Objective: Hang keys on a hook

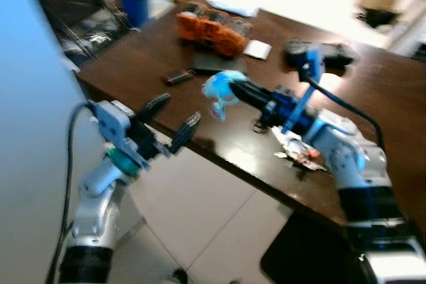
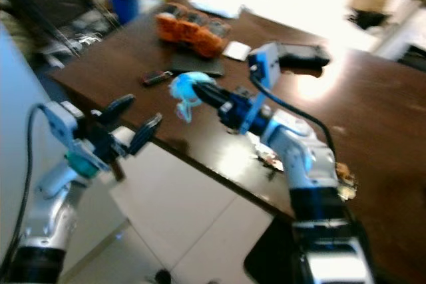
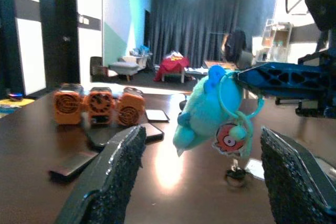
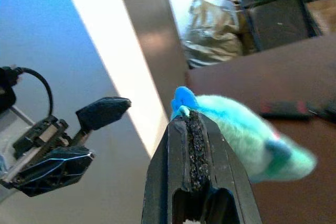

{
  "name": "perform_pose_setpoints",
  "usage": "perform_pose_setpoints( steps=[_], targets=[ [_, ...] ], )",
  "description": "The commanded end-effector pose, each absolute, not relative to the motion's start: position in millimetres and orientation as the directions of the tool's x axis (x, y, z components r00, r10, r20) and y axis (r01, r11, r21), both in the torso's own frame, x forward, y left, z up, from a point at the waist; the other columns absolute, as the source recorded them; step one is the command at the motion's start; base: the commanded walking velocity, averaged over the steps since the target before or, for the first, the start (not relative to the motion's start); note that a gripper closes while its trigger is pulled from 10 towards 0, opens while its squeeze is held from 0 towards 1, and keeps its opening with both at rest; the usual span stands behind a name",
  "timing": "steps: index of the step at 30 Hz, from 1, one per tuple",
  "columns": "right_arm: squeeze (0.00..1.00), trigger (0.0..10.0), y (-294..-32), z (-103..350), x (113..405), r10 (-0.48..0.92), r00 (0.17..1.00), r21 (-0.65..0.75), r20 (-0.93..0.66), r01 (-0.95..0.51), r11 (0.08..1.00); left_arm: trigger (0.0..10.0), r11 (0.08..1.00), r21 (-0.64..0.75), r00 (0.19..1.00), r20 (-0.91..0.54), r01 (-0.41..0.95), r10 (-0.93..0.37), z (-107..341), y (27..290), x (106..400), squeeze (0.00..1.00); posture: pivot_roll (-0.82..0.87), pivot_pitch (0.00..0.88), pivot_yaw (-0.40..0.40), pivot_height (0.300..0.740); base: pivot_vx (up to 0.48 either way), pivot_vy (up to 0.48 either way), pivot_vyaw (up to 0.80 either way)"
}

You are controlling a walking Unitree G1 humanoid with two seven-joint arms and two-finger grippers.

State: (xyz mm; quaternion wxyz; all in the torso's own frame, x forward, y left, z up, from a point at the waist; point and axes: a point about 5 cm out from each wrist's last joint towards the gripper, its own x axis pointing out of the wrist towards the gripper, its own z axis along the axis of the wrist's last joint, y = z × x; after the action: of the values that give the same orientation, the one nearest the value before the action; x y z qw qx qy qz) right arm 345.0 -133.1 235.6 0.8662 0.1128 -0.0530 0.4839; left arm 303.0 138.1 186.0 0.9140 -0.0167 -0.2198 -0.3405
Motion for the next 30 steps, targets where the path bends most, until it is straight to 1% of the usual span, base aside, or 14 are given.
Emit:
perform_pose_setpoints(
  steps=[1, 3, 5, 10, 11, 12, 15, 17, 19, 22, 30],
  targets=[
    [0.00, 0.0, -132.7, 237.0, 340.0, 0.842, 0.492, 0.150, 0.223, -0.871, 0.469, 10.0, 0.768, 0.132, 0.664, 0.424, 0.627, -0.615, 190.8, 139.3, 300.9, 0.00, 0.03, 0.051, -0.028, 0.740, 0.000, 0.000, 0.80],
    [0.00, 0.0, -134.4, 236.4, 337.8, 0.850, 0.478, 0.147, 0.222, -0.878, 0.455, 10.0, 0.763, 0.134, 0.656, 0.431, 0.632, -0.620, 193.4, 137.7, 300.1, 0.00, 0.03, 0.051, -0.028, 0.740, 0.000, 0.000, 0.80],
    [0.00, 0.0, -138.7, 235.4, 333.4, 0.861, 0.460, 0.137, 0.216, -0.888, 0.440, 10.0, 0.744, 0.124, 0.630, 0.452, 0.656, -0.631, 199.5, 135.0, 297.2, 0.00, 0.02, 0.054, -0.027, 0.740, 0.000, 0.000, 0.00],
    [0.00, 0.0, -147.0, 235.6, 332.7, 0.852, 0.479, 0.135, 0.212, -0.877, 0.460, 10.0, 0.719, 0.106, 0.606, 0.462, 0.687, -0.648, 205.8, 133.2, 293.7, 0.00, 0.02, 0.056, -0.026, 0.740, 0.000, 0.000, 0.00],
    [0.00, 10.0, -148.0, 235.1, 333.2, 0.845, 0.493, 0.139, 0.208, -0.870, 0.473, 10.0, 0.712, 0.105, 0.613, 0.432, 0.695, -0.662, 203.8, 131.3, 293.6, 0.00, 0.02, 0.058, -0.024, 0.740, 0.000, 0.000, 0.00],
    [0.00, 10.0, -148.0, 235.1, 333.2, 0.845, 0.493, 0.139, 0.208, -0.870, 0.473, 10.0, 0.712, 0.105, 0.613, 0.432, 0.695, -0.662, 203.8, 131.3, 293.6, 0.00, 0.02, 0.058, -0.024, 0.740, 0.000, 0.000, 0.00],
    [0.00, 10.0, -148.0, 229.9, 337.7, 0.822, 0.537, 0.157, 0.189, -0.843, 0.514, 10.0, 0.692, 0.088, 0.614, 0.390, 0.717, -0.686, 198.4, 129.0, 292.5, 0.00, 0.02, 0.059, -0.021, 0.740, 0.000, 0.000, 0.00],
    [0.00, 10.0, -148.0, 229.9, 337.7, 0.822, 0.537, 0.157, 0.189, -0.843, 0.514, 10.0, 0.692, 0.088, 0.614, 0.390, 0.717, -0.686, 198.4, 129.0, 292.5, 0.00, 0.02, 0.059, -0.021, 0.740, 0.000, 0.000, 0.00],
    [0.00, 10.0, -147.0, 227.2, 339.6, 0.808, 0.560, 0.175, 0.182, -0.827, 0.534, 10.0, 0.693, 0.089, 0.621, 0.371, 0.716, -0.690, 195.8, 129.6, 292.1, 0.00, 0.02, 0.062, -0.019, 0.740, 0.000, 0.000, 0.00],
    [0.00, 10.0, -144.7, 224.2, 339.6, 0.801, 0.571, 0.189, 0.180, -0.819, 0.542, 10.0, 0.695, 0.082, 0.632, 0.352, 0.714, -0.691, 193.4, 130.3, 291.6, 0.00, 0.02, 0.062, -0.017, 0.740, -0.277, 0.000, 0.00],
    [0.00, 10.0, -136.0, 217.5, 336.7, 0.793, 0.579, 0.218, 0.190, -0.812, 0.541, 10.0, 0.681, 0.088, 0.626, 0.322, 0.727, -0.710, 192.1, 126.0, 289.9, 0.00, 0.02, 0.063, -0.003, 0.740, -0.285, 0.000, 0.00]
  ],
)
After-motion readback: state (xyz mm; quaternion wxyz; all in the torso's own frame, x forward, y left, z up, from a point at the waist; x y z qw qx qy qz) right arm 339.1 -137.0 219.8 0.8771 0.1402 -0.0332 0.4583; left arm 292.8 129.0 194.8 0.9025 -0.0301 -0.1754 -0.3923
